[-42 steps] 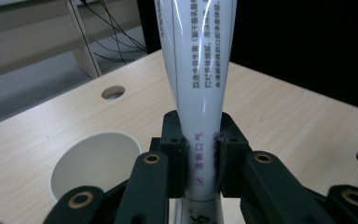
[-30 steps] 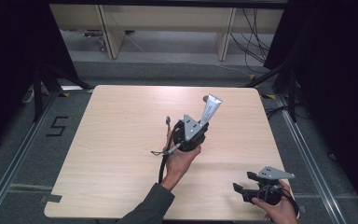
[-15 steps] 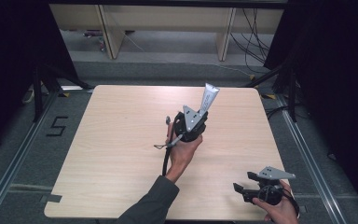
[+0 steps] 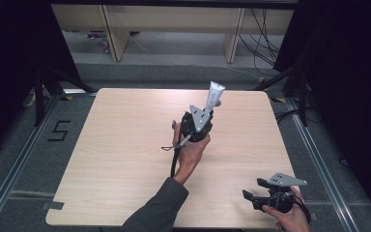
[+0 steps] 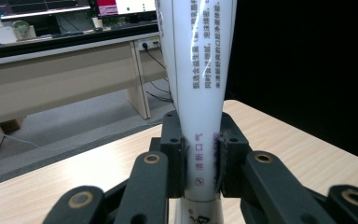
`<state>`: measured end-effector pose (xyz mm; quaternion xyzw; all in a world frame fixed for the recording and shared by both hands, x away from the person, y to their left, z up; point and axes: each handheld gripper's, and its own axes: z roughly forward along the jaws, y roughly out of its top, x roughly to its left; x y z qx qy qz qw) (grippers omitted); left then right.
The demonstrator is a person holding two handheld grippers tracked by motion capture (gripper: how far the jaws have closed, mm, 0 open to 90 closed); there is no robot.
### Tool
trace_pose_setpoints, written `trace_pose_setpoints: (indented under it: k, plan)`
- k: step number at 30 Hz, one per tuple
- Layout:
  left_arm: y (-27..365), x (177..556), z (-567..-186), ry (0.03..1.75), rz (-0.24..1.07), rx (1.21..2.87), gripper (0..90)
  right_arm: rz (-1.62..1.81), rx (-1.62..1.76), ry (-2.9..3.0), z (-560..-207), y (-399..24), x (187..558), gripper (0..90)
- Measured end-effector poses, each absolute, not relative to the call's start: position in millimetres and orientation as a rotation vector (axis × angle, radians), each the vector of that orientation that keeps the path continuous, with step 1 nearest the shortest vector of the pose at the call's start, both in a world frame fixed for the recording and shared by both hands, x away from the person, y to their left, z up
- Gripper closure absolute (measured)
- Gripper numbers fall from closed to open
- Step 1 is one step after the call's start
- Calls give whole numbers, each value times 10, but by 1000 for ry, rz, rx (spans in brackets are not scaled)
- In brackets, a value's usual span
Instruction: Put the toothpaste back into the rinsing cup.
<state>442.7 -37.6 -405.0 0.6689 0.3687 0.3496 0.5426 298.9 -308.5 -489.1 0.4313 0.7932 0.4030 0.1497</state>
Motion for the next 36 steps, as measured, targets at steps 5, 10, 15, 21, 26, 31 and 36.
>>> trace_pose_setpoints:
  k: [5, 10, 15, 21, 26, 31, 36]
  plan:
    - [-366, 4469, -4091, 895, 848, 1567, 766, 1163, 1230, 2292, -4890, -3088, 2986, 245]
    - [-361, 4494, -4121, 897, 870, 1575, 766, 1170, 1271, 2295, -4891, -3075, 2967, 245]
    - [-367, 4504, -4185, 900, 868, 1591, 765, 1167, 1272, 2293, -4888, -3080, 2962, 245]
    - [-352, 4519, -4295, 921, 862, 1602, 765, 1179, 1240, 2288, -4900, -3093, 2974, 246]
    - [-355, 4501, -4386, 927, 865, 1616, 764, 1160, 1230, 2285, -4898, -3100, 2975, 246]
    - [-366, 4478, -4483, 928, 879, 1646, 763, 1181, 1240, 2293, -4900, -3090, 2973, 247]
    - [-371, 4467, -4543, 928, 880, 1675, 762, 1157, 1232, 2287, -4897, -3098, 2974, 247]
